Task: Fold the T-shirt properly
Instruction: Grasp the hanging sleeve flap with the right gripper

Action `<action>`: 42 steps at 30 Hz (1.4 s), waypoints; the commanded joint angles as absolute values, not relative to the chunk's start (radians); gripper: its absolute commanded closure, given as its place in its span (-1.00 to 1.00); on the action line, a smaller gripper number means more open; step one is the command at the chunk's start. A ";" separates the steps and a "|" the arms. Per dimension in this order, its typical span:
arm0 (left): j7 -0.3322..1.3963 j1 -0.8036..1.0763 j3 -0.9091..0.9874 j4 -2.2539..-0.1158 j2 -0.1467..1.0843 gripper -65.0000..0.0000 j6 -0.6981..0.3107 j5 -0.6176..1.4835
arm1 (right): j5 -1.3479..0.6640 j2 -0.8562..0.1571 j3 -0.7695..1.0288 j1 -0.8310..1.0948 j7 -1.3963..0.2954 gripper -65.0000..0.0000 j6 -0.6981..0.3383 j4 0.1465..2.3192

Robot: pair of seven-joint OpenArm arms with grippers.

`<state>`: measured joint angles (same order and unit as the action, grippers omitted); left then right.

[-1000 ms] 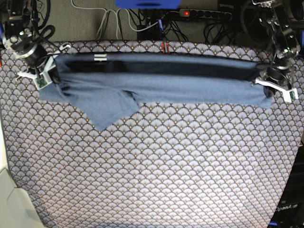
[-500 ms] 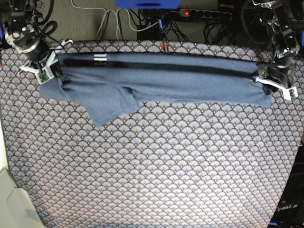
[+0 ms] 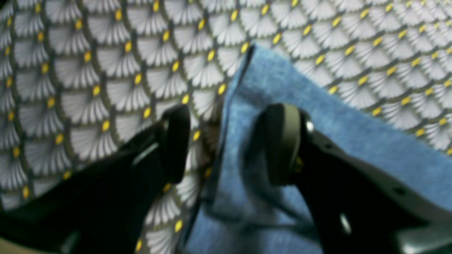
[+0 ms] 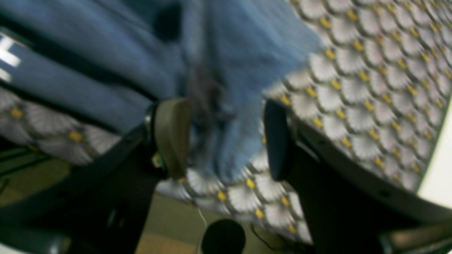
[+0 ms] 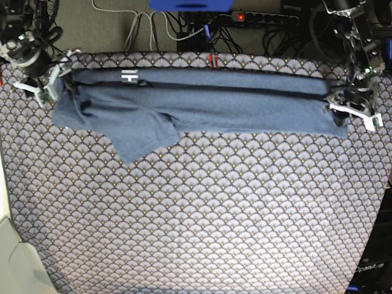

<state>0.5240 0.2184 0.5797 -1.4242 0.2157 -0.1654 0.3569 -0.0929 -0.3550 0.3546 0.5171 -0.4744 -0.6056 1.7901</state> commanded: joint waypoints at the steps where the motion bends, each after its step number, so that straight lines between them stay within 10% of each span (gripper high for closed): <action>1: 0.507 0.206 0.582 -1.432 0.231 -0.02 -0.168 0.363 | -0.107 -0.371 0.371 0.516 -0.447 -0.06 -0.601 1.827; 14: 0.512 0.196 0.582 -1.420 0.231 -0.02 -0.170 0.363 | -0.101 -0.369 0.104 0.271 -0.521 -0.06 -0.601 1.902; 42: 0.513 0.170 0.552 -1.420 0.228 -0.02 -0.163 0.354 | -0.101 -0.251 -0.051 -0.266 -0.687 -0.06 -0.697 1.280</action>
